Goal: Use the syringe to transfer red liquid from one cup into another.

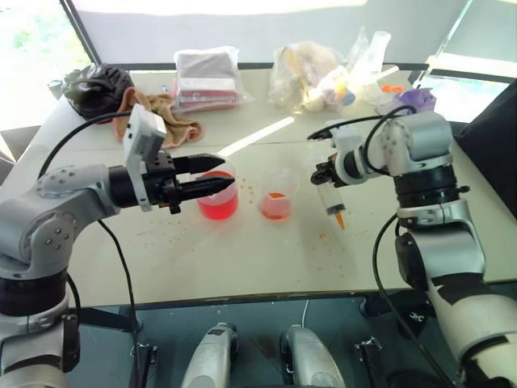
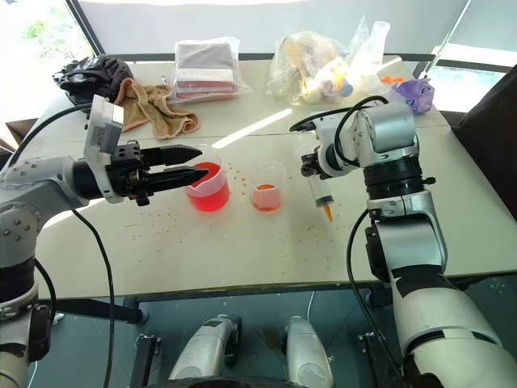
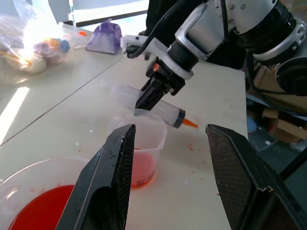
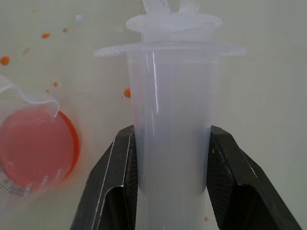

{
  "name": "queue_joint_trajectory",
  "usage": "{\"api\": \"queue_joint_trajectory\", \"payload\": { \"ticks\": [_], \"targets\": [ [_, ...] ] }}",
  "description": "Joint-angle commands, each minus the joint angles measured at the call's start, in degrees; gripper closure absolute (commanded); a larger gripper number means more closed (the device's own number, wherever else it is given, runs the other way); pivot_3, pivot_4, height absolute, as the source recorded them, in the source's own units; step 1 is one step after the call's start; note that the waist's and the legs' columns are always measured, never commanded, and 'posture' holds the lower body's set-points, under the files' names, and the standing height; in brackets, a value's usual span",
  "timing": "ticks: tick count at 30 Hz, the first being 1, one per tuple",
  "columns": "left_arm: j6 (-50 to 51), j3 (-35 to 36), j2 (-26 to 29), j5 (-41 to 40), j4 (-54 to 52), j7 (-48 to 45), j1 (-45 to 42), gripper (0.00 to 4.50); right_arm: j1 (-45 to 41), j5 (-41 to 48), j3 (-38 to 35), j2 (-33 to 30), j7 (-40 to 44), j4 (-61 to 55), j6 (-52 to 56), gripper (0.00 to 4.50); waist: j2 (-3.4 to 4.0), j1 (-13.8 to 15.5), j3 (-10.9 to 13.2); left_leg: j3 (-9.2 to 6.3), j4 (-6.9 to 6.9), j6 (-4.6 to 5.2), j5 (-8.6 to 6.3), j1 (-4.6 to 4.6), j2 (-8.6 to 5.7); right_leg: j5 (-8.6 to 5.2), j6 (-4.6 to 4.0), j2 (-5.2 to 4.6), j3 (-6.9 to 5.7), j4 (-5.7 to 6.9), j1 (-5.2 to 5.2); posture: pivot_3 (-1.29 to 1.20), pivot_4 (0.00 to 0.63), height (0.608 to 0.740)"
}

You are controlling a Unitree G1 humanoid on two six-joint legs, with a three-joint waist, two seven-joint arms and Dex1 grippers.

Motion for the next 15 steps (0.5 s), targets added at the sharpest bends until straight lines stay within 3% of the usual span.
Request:
{"api": "queue_joint_trajectory", "payload": {
  "ticks": [1,7,11,15],
  "targets": [
    [-0.6,1.9,1.2,-1.5,-2.4,0.7,0.5,2.03,-0.4,-1.5,0.3,0.2,0.2,0.7,-0.7,3.15,0.0,0.0,0.0,0.0,0.0,0.0,0.0,0.0,0.0,0.0,0.0,0.0,0.0,0.0,0.0,0.0,0.15,0.736],
    [-1.3,1.3,2.6,-1.4,-3.2,1.0,1.7,2.0,-0.2,-2.6,0.3,0.7,0.4,1.1,-0.7,0.07,0.0,0.0,0.0,0.0,0.0,0.0,0.0,0.01,0.0,0.0,0.0,0.01,0.0,0.0,0.0,0.0,0.15,0.736],
    [-2.0,0.9,3.0,-0.9,-2.8,1.1,1.6,2.0,-0.3,-2.6,0.1,-0.1,1.3,-0.5,-0.3,0.02,0.0,0.0,0.0,0.0,0.0,0.0,0.0,0.0,0.0,0.0,0.0,0.01,0.0,0.0,0.0,0.0,0.15,0.736],
    [-1.9,1.7,3.6,-1.1,-1.6,1.3,0.9,2.0,-0.2,-0.5,3.4,-6.3,7.3,-8.1,-2.7,0.02,0.01,0.3,0.0,-0.01,0.01,0.0,0.0,-0.01,0.0,0.0,0.0,0.01,0.0,0.0,-0.01,0.0,0.15,0.736]
  ]
}}
